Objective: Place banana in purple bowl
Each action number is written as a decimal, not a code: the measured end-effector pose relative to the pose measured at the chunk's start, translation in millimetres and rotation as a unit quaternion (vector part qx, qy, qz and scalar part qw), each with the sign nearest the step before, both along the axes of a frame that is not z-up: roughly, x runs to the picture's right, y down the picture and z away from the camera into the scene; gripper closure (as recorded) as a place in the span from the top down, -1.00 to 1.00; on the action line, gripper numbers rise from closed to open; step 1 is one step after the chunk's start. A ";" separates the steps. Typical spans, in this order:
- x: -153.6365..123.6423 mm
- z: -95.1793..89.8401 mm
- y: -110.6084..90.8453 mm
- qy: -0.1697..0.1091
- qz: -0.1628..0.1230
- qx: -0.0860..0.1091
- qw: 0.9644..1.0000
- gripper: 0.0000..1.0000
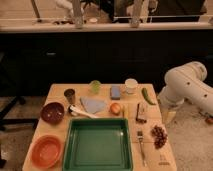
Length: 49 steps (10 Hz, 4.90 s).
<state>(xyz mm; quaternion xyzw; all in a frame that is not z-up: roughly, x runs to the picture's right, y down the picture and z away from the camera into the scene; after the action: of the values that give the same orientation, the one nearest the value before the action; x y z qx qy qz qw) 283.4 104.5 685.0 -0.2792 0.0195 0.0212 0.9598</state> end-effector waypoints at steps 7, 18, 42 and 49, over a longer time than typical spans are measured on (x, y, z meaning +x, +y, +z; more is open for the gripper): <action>0.0 0.0 0.0 0.000 0.000 0.000 1.000 0.60; -15.6 5.2 0.0 -0.032 -0.034 -0.004 0.999 0.60; -140.3 90.8 -17.6 -0.137 -0.135 -0.103 0.976 0.60; -153.9 121.2 -17.6 -0.161 -0.123 -0.132 0.970 0.60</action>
<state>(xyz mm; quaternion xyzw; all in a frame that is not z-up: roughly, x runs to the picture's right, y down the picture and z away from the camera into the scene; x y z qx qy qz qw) 129.5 86.9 806.2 -0.3987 -0.0989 -0.1450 0.9001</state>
